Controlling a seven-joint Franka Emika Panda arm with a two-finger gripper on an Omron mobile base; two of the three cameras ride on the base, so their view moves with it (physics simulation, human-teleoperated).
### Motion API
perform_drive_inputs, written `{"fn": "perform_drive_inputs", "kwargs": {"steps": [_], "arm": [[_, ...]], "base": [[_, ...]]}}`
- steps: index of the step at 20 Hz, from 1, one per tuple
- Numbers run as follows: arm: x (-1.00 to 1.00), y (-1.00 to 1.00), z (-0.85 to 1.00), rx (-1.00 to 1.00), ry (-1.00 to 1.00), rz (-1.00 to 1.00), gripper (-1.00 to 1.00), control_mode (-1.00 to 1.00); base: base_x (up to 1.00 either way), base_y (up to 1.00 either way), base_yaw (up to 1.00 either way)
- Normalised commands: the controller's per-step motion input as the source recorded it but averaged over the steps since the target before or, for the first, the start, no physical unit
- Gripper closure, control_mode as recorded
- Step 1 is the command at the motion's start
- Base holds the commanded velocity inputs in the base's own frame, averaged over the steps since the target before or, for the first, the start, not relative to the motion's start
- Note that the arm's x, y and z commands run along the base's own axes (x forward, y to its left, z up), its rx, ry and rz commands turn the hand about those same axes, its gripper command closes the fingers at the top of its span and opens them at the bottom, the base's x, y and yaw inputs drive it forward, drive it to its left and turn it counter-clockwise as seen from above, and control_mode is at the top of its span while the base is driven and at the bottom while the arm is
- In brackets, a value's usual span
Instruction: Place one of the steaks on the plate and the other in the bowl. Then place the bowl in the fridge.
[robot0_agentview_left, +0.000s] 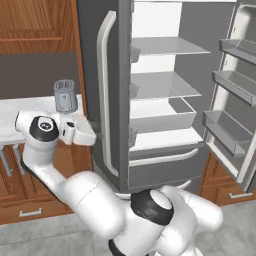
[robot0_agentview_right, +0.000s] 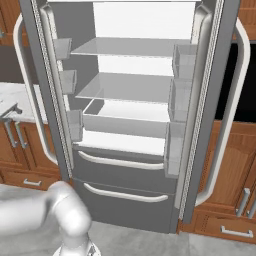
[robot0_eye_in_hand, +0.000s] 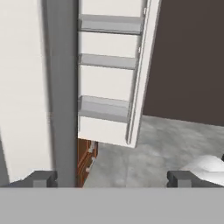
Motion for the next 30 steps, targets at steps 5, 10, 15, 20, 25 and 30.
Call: {"fn": "perform_drive_inputs", "kwargs": {"steps": [5,10,15,20,25,30], "arm": [[-1.0,-1.0,0.0,0.53,-0.16,0.13,-1.0,-1.0],[-0.73,-1.0,0.0,0.69,0.01,0.21,-1.0,-1.0],[0.08,-1.0,-0.22,0.86,0.24,0.06,-1.0,-1.0],[0.48,-1.0,-0.06,0.79,0.14,0.06,-1.0,-1.0],[0.73,-0.79,0.0,0.44,0.01,0.11,-1.0,-1.0],[0.89,-0.18,-0.15,0.11,0.0,0.24,-1.0,-1.0]], "base": [[0.0,0.0,0.0],[0.0,0.0,0.0],[0.0,0.0,0.0],[0.0,0.0,0.0],[0.0,0.0,0.0],[0.0,0.0,0.0]]}}
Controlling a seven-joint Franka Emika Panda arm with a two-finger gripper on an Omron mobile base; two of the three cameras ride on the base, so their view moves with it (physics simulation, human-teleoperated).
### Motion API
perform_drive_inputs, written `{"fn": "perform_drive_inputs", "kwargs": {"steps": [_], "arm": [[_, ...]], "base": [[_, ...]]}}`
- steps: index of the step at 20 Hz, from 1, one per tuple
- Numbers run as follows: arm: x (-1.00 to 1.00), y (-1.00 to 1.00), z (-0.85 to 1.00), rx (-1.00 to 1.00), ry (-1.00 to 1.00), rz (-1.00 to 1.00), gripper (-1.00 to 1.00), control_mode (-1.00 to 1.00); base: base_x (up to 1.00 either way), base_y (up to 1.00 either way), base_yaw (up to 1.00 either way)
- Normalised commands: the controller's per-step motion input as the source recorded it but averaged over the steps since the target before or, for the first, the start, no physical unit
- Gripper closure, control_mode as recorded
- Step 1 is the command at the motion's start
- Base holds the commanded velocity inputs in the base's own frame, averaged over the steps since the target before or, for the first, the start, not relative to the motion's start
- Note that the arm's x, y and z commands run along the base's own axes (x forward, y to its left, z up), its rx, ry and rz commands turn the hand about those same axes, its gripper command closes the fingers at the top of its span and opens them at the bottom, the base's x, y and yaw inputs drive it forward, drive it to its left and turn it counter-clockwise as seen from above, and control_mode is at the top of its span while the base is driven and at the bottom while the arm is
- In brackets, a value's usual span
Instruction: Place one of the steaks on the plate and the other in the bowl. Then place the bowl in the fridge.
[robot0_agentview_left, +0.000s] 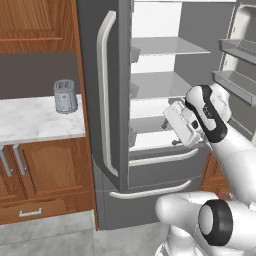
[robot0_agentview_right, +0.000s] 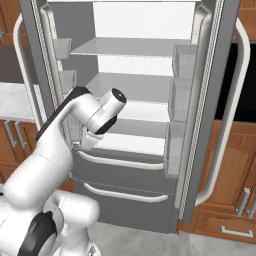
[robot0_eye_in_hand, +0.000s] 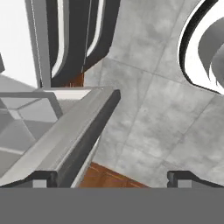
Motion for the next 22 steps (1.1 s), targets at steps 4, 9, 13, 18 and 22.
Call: {"fn": "perform_drive_inputs", "kwargs": {"steps": [4,9,13,18,22], "arm": [[0.9,-0.1,-0.41,0.14,0.0,0.22,-1.0,-1.0],[0.85,0.15,-0.51,0.11,-0.02,0.13,-1.0,-1.0],[0.97,0.33,-0.35,0.06,-0.01,0.01,-1.0,-1.0],[0.67,0.23,-0.39,0.06,-0.01,0.0,-1.0,-1.0],[0.48,0.22,-0.49,0.05,0.0,0.0,-1.0,-1.0]], "base": [[0.0,0.0,0.0],[0.0,0.0,0.0],[0.0,0.0,0.0],[0.0,0.0,0.0],[0.0,0.0,0.0]]}}
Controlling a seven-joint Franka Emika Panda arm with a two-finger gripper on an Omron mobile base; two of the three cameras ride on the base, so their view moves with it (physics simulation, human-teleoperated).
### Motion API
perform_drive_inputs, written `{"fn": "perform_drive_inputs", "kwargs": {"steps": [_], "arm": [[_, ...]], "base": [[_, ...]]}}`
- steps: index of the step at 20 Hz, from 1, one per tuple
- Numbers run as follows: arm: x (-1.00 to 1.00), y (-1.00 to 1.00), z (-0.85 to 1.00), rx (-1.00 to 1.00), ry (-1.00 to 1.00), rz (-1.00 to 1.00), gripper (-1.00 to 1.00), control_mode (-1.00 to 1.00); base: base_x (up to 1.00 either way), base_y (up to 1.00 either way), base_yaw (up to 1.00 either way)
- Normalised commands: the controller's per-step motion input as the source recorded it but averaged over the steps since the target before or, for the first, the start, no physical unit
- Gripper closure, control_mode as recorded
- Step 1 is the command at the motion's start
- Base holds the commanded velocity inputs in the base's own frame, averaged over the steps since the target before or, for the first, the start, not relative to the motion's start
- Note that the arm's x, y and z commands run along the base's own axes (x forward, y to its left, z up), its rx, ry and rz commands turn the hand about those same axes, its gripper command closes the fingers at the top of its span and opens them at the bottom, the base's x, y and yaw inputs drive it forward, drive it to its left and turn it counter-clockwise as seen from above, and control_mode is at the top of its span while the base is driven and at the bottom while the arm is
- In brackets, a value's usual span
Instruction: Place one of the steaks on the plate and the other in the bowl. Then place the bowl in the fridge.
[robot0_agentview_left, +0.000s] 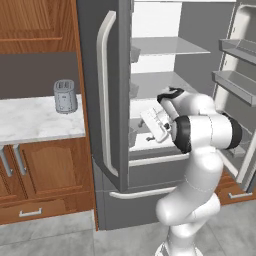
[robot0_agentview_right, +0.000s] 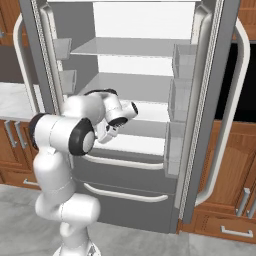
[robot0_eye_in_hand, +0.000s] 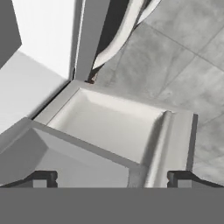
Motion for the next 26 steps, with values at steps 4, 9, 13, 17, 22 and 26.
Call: {"fn": "perform_drive_inputs", "kwargs": {"steps": [4,9,13,17,22,26], "arm": [[0.48,0.38,-0.24,0.04,0.0,-0.01,-1.0,-1.0],[0.4,0.53,-0.18,0.04,0.05,-0.07,-1.0,-1.0],[0.37,0.27,-0.19,0.06,0.07,-0.1,-1.0,-1.0],[0.21,0.28,-0.18,0.07,0.1,-0.11,-1.0,-1.0],[-0.05,0.63,-0.05,0.06,0.07,-0.16,-1.0,-1.0],[-0.24,0.77,0.0,0.05,0.04,-0.17,-1.0,-1.0]], "base": [[0.0,0.0,0.0],[0.0,0.0,0.0],[0.0,0.0,0.0],[0.0,0.0,0.0],[0.0,0.0,0.0],[0.0,0.0,0.0]]}}
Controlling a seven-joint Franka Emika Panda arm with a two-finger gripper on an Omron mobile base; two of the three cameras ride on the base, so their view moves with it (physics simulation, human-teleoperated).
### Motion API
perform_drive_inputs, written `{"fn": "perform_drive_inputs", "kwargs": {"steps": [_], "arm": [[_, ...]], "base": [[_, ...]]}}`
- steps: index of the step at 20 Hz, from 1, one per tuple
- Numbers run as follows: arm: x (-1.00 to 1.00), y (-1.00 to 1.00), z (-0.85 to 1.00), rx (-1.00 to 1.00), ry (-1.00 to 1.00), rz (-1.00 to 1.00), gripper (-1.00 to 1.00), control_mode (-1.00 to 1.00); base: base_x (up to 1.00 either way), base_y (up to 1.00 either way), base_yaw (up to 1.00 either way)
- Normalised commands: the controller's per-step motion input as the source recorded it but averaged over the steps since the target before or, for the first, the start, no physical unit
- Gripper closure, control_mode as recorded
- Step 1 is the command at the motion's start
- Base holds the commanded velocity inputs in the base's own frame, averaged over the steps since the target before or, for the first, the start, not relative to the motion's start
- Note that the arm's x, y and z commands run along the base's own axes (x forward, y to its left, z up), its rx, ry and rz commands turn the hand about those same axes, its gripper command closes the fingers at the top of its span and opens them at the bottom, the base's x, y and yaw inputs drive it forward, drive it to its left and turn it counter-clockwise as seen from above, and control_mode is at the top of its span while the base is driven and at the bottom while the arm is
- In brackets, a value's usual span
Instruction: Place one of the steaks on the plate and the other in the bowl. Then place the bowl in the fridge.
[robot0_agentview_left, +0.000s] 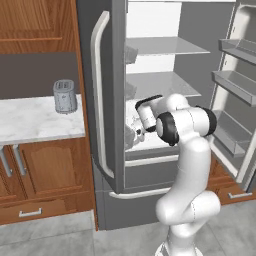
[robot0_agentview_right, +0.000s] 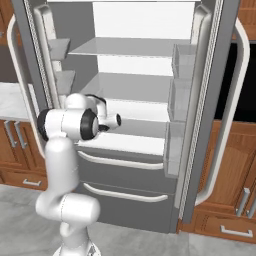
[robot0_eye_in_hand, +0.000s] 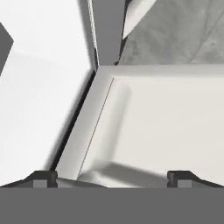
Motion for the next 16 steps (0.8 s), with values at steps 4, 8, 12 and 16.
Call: {"fn": "perform_drive_inputs", "kwargs": {"steps": [4,8,12,16], "arm": [[-0.46,0.76,0.0,0.05,0.01,-0.15,-1.0,-1.0],[-0.56,0.85,0.0,0.04,0.0,-0.19,-1.0,-1.0],[-0.54,0.87,0.19,0.0,0.0,-0.17,-1.0,-1.0],[-0.33,0.73,0.43,-0.07,0.01,-0.06,-1.0,-1.0]], "base": [[0.0,0.0,0.0],[0.0,0.0,0.0],[0.0,0.0,0.0],[0.0,0.0,0.0]]}}
